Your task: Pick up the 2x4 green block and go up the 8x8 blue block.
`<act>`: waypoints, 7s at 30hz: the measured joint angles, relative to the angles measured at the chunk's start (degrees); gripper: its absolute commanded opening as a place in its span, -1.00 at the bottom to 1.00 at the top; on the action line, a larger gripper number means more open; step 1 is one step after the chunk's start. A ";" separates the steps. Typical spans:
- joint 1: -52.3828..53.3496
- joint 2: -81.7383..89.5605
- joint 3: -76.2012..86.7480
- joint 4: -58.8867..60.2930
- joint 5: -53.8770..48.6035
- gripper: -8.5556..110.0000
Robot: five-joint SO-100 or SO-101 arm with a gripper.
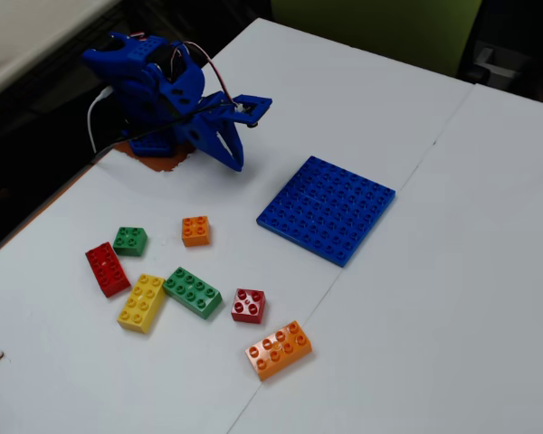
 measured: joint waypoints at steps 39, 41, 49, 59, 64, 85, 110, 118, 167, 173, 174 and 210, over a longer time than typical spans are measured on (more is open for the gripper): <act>36.39 -114.87 -118.04 25.22 -33.40 -0.40; 37.53 -117.69 -118.21 23.29 -32.34 -0.38; 40.43 -128.23 -119.79 14.94 -32.52 -0.37; 42.54 -137.55 -128.32 12.13 -32.52 -0.36; 42.36 -139.39 -128.67 10.72 -32.52 -0.37; 41.40 -144.58 -129.90 10.11 -27.60 -0.82; 15.91 -101.34 -131.92 34.10 -15.12 -0.84; 2.99 -101.25 -143.26 29.27 -0.53 -0.85; 0.53 -131.57 -148.36 34.10 8.26 -0.86; 0.53 -132.10 -148.36 34.10 6.94 -0.86; 0.53 -132.10 -148.36 34.10 6.77 -0.86; 0.53 -133.33 -148.36 34.10 2.99 -0.86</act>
